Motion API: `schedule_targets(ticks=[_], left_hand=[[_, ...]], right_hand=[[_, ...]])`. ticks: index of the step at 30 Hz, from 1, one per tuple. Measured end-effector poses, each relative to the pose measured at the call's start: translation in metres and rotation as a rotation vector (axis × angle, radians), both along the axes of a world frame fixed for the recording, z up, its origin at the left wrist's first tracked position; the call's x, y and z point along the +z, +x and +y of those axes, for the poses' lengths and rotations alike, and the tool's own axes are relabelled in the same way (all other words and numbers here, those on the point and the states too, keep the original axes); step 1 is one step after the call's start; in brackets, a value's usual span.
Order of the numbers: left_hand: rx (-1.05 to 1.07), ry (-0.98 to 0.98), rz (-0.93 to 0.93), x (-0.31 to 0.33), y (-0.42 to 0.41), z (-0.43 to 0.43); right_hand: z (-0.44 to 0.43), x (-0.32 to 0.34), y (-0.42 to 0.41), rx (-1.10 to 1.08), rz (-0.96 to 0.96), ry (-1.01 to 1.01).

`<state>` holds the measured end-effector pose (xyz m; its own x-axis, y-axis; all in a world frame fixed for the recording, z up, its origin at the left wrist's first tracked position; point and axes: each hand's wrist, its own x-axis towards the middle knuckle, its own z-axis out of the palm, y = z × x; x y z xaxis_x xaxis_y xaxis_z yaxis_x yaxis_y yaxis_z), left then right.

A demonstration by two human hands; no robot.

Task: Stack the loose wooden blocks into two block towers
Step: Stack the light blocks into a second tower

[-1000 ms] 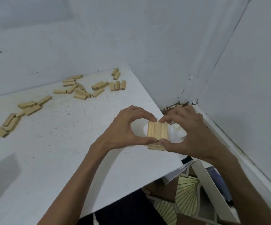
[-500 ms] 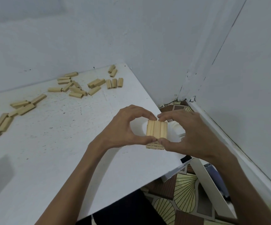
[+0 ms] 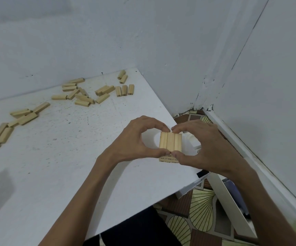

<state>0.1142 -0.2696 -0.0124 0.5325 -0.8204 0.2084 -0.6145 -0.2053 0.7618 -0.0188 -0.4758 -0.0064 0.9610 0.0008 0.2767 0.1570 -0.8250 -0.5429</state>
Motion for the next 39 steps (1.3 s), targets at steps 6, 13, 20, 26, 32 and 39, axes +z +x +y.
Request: schedule_targets(ticks=[6, 13, 20, 26, 32, 39], left_hand=[[0.001, 0.019, 0.004, 0.0, -0.001, 0.0], [0.0, 0.026, 0.014, -0.001, -0.001, 0.001], [-0.003, 0.034, 0.041, -0.003, -0.003, 0.002], [0.004, 0.044, 0.026, -0.002, -0.003, 0.007], [-0.005, 0.068, 0.037, -0.005, -0.001, 0.013], [-0.013, 0.056, 0.039, -0.005, -0.003, 0.014]], right_hand=[[0.0, -0.002, 0.0, -0.007, 0.013, 0.003], [0.003, 0.0, -0.003, -0.02, 0.018, 0.01], [0.005, -0.001, -0.006, -0.023, 0.015, 0.003], [0.002, -0.002, -0.009, -0.021, 0.03, 0.01], [-0.001, -0.005, -0.01, -0.025, 0.025, 0.014], [-0.004, -0.007, -0.008, 0.003, 0.019, 0.023]])
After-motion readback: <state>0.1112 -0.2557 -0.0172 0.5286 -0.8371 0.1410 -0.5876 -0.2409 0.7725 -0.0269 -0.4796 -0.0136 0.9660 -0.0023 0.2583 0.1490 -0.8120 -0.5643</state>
